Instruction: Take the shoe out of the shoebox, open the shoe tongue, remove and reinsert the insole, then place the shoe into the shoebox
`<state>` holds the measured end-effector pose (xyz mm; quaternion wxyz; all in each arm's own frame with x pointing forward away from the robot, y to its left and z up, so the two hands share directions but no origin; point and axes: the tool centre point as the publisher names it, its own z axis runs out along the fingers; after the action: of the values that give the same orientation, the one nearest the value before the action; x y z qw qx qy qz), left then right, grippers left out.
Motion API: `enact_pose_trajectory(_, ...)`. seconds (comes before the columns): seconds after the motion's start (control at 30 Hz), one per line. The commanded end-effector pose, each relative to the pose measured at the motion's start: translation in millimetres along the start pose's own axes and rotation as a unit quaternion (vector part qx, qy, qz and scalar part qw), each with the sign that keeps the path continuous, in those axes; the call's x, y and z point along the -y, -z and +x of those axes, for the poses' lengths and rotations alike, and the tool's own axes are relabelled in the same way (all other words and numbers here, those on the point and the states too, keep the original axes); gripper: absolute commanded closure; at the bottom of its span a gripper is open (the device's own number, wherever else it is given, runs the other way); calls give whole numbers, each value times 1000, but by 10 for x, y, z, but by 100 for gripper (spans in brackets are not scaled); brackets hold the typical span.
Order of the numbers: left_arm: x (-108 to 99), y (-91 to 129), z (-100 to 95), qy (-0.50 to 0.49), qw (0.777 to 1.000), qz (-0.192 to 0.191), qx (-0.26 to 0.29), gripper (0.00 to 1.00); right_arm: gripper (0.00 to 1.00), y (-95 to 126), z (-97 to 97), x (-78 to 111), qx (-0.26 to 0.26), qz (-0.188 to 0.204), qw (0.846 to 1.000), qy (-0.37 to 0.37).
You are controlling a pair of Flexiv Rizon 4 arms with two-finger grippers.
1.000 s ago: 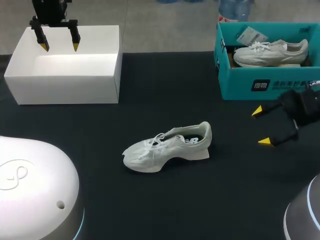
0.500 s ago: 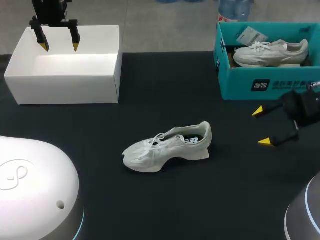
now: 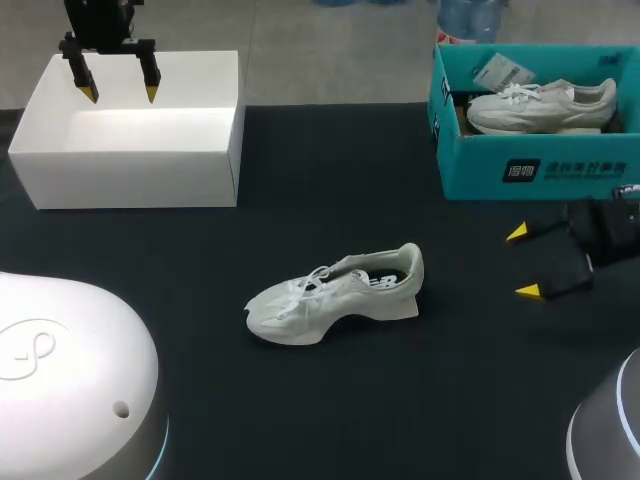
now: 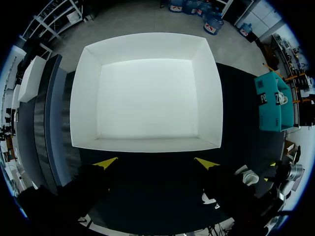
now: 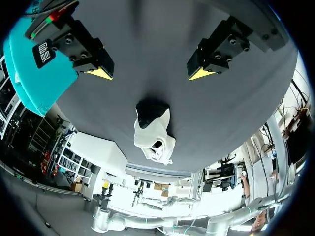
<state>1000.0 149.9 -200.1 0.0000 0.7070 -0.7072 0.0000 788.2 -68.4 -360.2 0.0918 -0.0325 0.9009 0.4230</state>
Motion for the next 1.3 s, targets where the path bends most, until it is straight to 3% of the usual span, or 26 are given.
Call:
enact_pose_trajectory(0.03,0,0,-1,0,1000,0,0,0,0,-168,-32,151,-13,-26,1000,-8)
enact_pose_trajectory(1.03,0,0,-1,0,1000,0,0,0,0,-232,24,150,1,-33,999,-38)
enact_pose_trajectory(1.3,0,0,-1,0,1000,0,0,0,0,-447,16,-19,-2,-43,997,-62)
